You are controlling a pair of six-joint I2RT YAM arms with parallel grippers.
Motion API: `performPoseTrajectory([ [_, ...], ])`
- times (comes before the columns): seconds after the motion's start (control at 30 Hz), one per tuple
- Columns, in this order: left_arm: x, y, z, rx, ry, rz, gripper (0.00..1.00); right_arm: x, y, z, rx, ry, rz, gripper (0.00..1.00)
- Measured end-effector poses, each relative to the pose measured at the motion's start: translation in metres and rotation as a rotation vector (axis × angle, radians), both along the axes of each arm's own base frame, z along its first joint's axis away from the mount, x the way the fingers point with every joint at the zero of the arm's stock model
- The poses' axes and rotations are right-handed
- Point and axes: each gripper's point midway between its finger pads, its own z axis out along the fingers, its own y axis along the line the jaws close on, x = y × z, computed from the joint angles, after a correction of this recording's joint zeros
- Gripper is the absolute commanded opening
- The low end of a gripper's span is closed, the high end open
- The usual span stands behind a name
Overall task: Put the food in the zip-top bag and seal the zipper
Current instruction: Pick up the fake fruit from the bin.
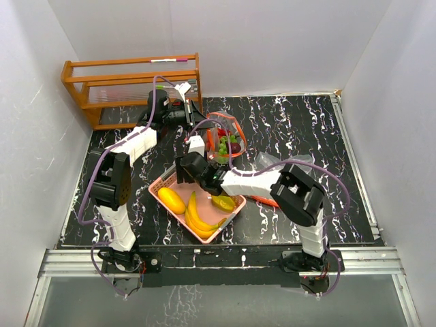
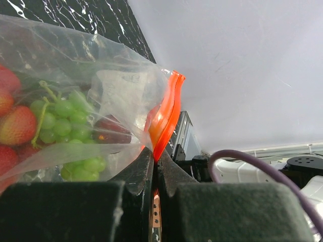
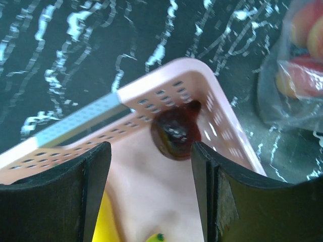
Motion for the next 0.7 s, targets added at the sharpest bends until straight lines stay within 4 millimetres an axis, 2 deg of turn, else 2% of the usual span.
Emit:
performPoseTrajectory([
  [0.13, 0.0, 0.0, -0.001, 0.0, 0.003, 0.0, 0.0, 0.001, -0.011, -0.029, -0.074, 0.044, -0.051, 0.68],
  [0.23, -0.001, 0.0, -0.002, 0.0, 0.01, -0.002, 0.0, 0.002, -0.016, -0.041, -0.112, 0.054, -0.074, 0.68],
  [0.33, -0.002, 0.0, -0.002, -0.003, 0.011, -0.002, 0.0, 0.004, -0.018, -0.042, -0.126, 0.04, -0.083, 0.68],
  [0.57, -0.001, 0.0, 0.0, -0.009, 0.006, -0.001, 0.0, 0.016, -0.012, -0.029, -0.101, -0.041, -0.089, 0.72],
  [0.7, -0.001, 0.0, 0.0, -0.01, 0.003, -0.001, 0.0, 0.021, -0.008, -0.038, -0.112, -0.058, -0.089, 0.72],
])
